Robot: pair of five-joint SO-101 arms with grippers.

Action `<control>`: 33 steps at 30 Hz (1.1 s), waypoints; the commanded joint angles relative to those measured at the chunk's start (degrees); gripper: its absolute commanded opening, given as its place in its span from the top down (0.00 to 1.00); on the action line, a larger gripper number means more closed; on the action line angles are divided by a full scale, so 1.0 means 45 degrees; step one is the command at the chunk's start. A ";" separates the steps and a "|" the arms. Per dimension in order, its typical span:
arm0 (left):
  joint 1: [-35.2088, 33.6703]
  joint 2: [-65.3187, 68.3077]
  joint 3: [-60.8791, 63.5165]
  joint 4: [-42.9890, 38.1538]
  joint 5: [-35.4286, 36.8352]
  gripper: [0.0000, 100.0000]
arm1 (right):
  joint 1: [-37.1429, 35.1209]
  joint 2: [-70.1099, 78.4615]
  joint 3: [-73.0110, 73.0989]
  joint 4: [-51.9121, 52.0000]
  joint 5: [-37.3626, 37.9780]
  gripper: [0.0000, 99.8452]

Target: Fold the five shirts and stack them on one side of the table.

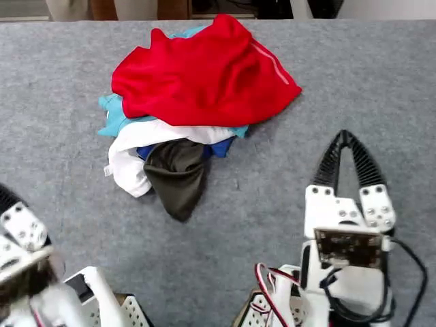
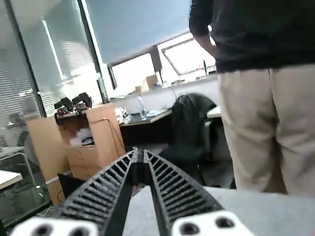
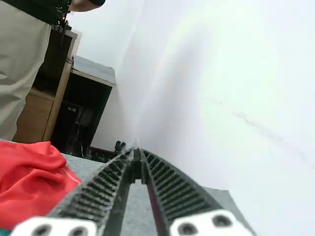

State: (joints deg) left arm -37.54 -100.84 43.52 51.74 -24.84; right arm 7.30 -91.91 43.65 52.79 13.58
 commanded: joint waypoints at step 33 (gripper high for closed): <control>0.1094 1.1184 -0.4591 0.8166 0.1035 0.98 | -0.8313 3.1600 -2.4801 0.7795 -0.4923 0.68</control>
State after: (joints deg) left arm -30.51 -50.37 22.68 89.63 -19.56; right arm -29.36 44.26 -56.57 84.44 -7.96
